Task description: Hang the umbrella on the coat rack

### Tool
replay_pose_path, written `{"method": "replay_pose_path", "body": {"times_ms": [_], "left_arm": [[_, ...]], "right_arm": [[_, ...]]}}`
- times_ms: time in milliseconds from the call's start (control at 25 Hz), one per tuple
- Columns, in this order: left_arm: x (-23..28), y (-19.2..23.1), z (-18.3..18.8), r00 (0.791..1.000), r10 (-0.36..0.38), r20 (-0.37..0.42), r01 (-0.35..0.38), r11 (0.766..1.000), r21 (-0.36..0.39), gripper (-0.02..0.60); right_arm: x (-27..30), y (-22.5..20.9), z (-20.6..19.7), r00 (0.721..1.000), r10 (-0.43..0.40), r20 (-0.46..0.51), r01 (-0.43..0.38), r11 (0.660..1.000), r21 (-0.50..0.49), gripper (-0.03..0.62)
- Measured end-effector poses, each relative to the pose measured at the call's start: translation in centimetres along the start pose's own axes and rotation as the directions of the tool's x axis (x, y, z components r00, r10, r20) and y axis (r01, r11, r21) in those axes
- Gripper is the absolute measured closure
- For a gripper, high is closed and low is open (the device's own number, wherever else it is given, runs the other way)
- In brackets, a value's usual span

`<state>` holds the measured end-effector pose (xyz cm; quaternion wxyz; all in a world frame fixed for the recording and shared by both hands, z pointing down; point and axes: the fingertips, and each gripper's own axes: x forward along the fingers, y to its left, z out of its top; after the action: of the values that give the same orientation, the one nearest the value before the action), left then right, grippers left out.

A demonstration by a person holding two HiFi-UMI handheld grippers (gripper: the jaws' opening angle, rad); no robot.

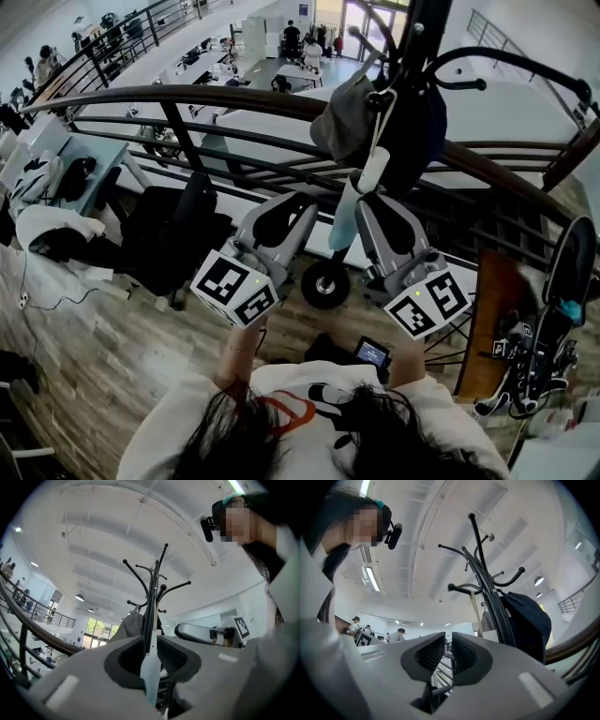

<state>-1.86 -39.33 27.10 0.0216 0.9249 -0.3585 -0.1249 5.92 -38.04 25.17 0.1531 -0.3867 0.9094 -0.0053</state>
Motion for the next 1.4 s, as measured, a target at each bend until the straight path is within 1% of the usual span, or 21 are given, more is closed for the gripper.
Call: {"method": "replay_pose_path", "body": {"times_ms": [400,600,760,920,1120,1280,1400], "left_arm": [[-8.3,-1.7,-3.8,0.997,-0.022,-0.079,0.017,0.998,-0.067,0.517],[-12.5,-2.3,-5.0,0.994,-0.032,-0.106,0.021,0.995,-0.098,0.517],[-14.9,-3.2,-5.9,0.992,-0.055,-0.118,0.040,0.991,-0.125,0.517],[-16.4,-4.1,-6.9,0.988,-0.081,-0.130,0.059,0.984,-0.166,0.517],[-17.3,-5.4,-6.9,0.988,-0.105,-0.115,0.081,0.977,-0.199,0.517],[-17.6,-6.8,-6.9,0.986,-0.114,-0.118,0.089,0.976,-0.196,0.517],[-17.7,-7.9,-6.7,0.987,-0.103,-0.123,0.079,0.980,-0.183,0.517]], "right_arm": [[-2.0,6.8,-5.5,0.996,-0.043,-0.078,0.047,0.997,0.054,0.551],[-3.3,10.5,-7.6,0.992,-0.066,-0.105,0.074,0.995,0.068,0.559],[-4.6,13.1,-8.9,0.986,-0.095,-0.134,0.104,0.993,0.063,0.563],[-6.0,14.8,-9.8,0.978,-0.122,-0.167,0.134,0.989,0.059,0.568],[-6.7,16.1,-9.1,0.975,-0.133,-0.178,0.142,0.989,0.037,0.571],[-7.7,16.4,-9.1,0.972,-0.134,-0.191,0.144,0.989,0.039,0.572],[-8.7,16.3,-9.1,0.971,-0.125,-0.202,0.137,0.989,0.048,0.576]]}}
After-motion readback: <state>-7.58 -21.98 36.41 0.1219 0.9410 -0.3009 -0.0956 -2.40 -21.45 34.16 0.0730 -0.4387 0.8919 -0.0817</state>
